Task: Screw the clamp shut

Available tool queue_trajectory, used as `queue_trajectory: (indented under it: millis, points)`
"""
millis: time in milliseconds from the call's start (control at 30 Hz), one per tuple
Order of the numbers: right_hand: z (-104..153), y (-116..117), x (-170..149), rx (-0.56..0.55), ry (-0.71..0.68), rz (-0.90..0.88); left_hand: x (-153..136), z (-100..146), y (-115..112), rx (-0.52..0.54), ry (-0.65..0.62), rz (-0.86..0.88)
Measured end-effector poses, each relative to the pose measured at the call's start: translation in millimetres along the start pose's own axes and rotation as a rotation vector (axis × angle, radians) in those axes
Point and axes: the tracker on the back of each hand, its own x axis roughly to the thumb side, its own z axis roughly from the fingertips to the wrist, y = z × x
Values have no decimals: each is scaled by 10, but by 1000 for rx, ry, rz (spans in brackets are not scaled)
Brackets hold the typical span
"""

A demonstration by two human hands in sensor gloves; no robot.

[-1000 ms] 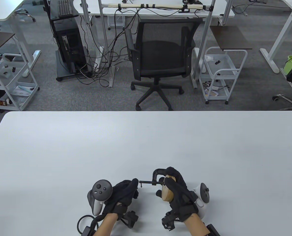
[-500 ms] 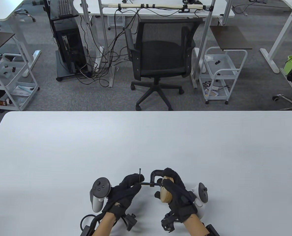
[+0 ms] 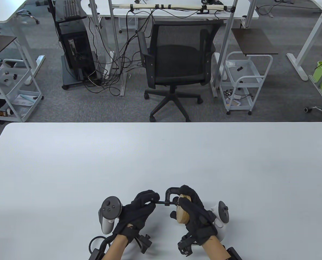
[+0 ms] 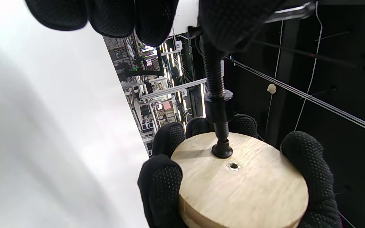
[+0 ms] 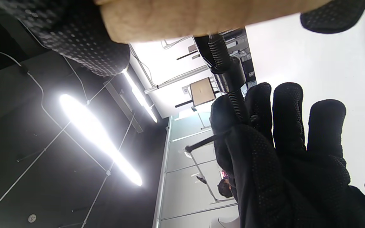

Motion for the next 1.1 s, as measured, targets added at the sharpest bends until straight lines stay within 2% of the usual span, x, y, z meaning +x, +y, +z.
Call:
queue_trajectory:
  millis: [167,367,433,567,700,900,1100]
  points:
    - [-3,-16,-4,-11,-2,-3,-80,0,-6,-43,78,1]
    - [-7,-23,-1,-18,-7,-7,-119,30,65,58,173,-94]
    - [-8,-25,-13,-14,2,-12,-143,23,63,16,196,-78]
    - [-10,-4,-34,22,28,-6,-197,18,2,-53,213,69]
    - [-14,-2,-41,30,28,6,-188,2,0,-79,179,131]
    - [-11,0,-47,37,37,5,-24,-10,61,-16,37,20]
    - [-21,-3,-43,63,70,-12,46,6,54,30,-46,-41]
